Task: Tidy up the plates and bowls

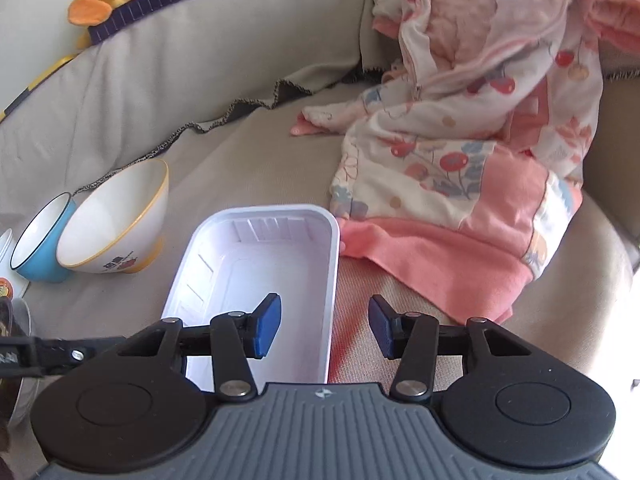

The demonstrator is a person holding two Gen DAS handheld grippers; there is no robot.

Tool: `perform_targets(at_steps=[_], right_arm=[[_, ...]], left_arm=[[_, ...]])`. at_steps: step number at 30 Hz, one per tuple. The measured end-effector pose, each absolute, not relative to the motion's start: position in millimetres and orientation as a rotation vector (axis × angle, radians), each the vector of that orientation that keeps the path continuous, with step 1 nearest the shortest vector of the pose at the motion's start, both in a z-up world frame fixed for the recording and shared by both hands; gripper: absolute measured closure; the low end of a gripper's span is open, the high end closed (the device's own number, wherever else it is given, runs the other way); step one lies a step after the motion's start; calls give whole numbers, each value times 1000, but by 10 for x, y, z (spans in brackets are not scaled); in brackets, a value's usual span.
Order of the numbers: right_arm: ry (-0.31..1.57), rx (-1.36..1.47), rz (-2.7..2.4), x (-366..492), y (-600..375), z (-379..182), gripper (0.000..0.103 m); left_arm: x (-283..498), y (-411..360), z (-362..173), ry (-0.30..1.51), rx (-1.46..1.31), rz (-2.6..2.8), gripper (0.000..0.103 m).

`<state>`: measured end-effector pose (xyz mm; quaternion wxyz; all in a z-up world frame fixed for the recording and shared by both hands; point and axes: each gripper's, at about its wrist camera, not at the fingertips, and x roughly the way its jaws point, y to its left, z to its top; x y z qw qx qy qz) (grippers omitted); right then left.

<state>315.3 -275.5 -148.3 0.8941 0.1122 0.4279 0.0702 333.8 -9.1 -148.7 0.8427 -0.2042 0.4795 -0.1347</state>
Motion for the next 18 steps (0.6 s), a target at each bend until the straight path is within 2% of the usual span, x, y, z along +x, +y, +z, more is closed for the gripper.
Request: perform_targets(at_steps=[1,2,4,12,18], right_arm=[[920,273,176,3195,-2761,-1554,67],[941,306,205,3228,-2779,-1600,75],[937,317,218,3282,-2777,-1636,77],[849,246,187,3666,-2835,-1570,77],[719,120,175,3517,-2722,-1350,73]], left_arm=[[3351,-137,-1535,1026,-449,-294,79],[3368,-173,-1562,1032,-463,-307,78],[3422,-243,-1566,1025,-446,-294,80],[3676,-293,-1564,1020,-501,-356,80],[3247,229,-1329,915,-618,-289,79]])
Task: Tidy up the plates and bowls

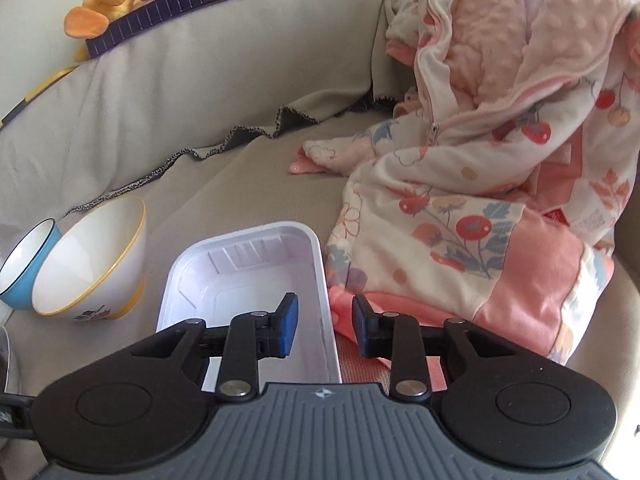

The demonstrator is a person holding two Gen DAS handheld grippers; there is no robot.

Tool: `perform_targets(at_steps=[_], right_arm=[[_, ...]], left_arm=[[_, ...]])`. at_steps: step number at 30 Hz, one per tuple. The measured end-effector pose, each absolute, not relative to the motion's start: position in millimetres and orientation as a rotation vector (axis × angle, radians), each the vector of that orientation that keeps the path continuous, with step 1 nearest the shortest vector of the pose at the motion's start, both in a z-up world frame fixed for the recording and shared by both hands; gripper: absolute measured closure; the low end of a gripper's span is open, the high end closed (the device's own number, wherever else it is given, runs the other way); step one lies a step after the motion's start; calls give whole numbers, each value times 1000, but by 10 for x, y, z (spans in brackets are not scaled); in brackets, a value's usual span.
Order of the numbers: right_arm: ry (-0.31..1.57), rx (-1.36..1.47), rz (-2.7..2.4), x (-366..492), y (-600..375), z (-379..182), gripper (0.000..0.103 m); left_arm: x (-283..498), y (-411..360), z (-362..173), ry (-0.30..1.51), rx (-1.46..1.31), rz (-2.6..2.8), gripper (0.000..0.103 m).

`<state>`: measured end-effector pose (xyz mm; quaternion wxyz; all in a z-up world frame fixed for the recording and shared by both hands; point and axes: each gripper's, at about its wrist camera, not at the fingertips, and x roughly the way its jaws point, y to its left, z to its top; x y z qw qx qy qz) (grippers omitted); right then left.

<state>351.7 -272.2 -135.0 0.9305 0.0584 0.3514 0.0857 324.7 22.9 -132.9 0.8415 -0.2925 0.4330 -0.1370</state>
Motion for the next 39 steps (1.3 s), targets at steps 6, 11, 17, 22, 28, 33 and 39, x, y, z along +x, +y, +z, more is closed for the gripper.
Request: perform_targets(at_steps=[6,11,17,22,28,33,39], right_arm=[[722,234,331,3614,-2482,-1164,73],[785,349,391,3917,-2203,-1169,71],[791,334,368,4091,-1873,-1244,65],[799,296,371,4212,-1662,-1299,65],[850,225,425,4277,-1458,-1313,86],[843,161,435,3920,-1383,-1236,86],[883,132,472,3503,-1383,-1244,85]], left_arm=[[3200,790,-1061,748,-636,-5,79],[3546,1087,-1110,771,-684,125,79],[3742,1143,-1231,826,-647,99,78],[3857,1120,-1325,854,-652,68,78],[3764,1118,-1259,859,-598,8,81],[3422,1007,-1133,853,-478,-20,82],[3030,1082,-1123,864,-500,-38,82]])
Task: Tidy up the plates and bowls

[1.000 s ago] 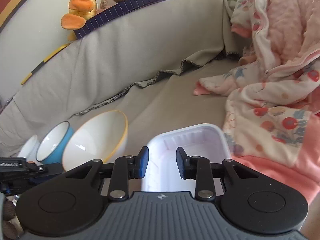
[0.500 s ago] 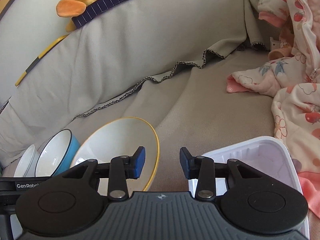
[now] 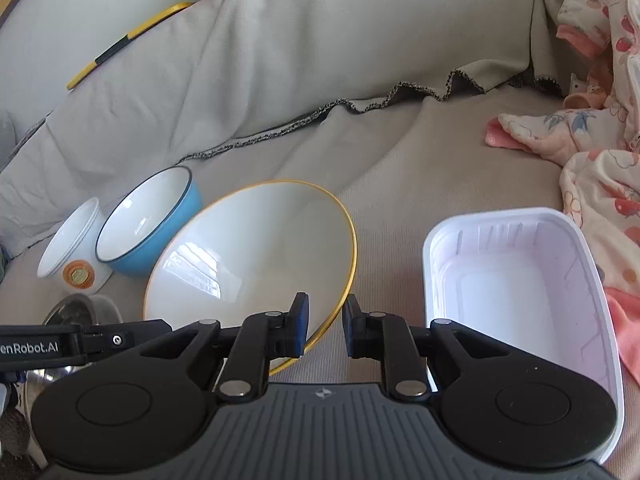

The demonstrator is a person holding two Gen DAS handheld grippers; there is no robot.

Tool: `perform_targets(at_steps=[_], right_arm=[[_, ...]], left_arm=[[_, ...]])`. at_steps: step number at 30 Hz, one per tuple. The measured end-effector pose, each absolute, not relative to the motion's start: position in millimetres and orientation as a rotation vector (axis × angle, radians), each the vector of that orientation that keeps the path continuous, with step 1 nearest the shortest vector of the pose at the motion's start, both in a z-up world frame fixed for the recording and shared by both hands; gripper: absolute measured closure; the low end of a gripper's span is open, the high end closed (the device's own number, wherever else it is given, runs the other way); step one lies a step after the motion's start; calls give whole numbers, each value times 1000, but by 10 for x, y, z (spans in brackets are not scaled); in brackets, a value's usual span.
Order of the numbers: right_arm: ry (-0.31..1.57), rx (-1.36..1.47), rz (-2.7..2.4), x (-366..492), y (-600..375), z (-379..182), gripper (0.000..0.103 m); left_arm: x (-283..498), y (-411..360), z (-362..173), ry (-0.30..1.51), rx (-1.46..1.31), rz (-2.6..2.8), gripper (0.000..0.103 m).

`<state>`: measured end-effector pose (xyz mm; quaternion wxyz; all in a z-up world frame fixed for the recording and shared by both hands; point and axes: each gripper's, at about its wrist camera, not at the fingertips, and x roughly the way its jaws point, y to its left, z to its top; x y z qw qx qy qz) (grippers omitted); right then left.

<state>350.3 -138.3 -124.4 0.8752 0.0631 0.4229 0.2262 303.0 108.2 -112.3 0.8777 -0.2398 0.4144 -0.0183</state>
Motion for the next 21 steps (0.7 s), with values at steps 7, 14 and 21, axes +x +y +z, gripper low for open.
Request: perform_targets(at_steps=[7,14,21], right_arm=[[904,137,540,3242,-1417,-1201,84],[897,224,502,3510,-1451,-1292,84],[959,282,504,3657,-1383,-1460,83]], left_arm=[[2823,1242,-1204,886,-586,-59,82],[3148,1265,-1233,889,-566,-14,82],[3216,1187,-1247,915,-527,-3,81]])
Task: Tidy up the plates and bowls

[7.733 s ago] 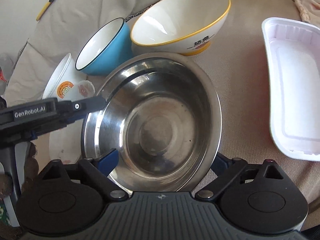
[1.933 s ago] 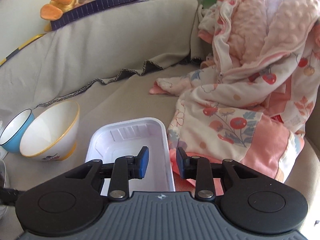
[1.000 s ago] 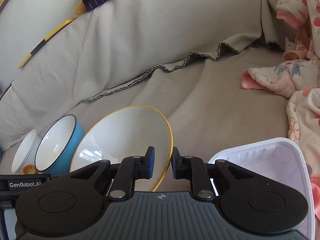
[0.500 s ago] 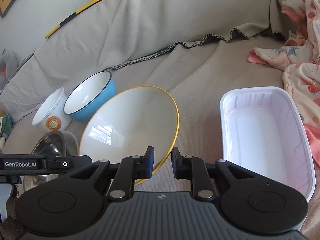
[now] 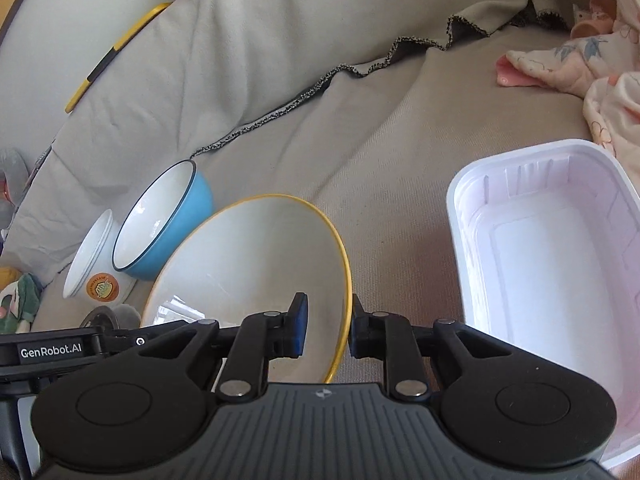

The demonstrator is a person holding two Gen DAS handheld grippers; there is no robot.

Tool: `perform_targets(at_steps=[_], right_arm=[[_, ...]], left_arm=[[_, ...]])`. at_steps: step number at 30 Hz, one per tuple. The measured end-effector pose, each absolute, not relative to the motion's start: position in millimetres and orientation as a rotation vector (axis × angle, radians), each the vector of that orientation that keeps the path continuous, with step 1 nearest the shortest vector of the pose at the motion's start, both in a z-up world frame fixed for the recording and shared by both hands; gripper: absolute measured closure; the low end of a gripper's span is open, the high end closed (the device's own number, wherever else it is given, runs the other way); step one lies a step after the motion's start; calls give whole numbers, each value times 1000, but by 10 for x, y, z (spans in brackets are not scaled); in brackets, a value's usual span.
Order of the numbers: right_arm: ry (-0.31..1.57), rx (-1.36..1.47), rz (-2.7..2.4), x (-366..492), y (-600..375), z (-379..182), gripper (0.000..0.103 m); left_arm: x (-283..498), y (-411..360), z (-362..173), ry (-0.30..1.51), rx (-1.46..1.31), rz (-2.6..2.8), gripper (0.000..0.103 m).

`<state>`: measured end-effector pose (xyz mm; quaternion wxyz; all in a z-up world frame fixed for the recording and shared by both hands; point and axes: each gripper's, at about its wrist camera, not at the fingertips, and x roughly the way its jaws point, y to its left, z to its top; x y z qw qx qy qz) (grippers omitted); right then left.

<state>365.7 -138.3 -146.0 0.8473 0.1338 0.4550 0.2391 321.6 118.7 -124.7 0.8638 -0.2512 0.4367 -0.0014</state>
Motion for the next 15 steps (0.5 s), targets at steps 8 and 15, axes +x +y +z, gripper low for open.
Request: perform_targets(at_steps=[8,15], right_arm=[[984,255,542,3395,-1402,-1423,83],[1004,242,551,3220,-1445,-1453,83]], left_arm=[[2911,1182,-1238,966,-527,-10,81],[2731,1123,-1263,982,-505,-30,80]])
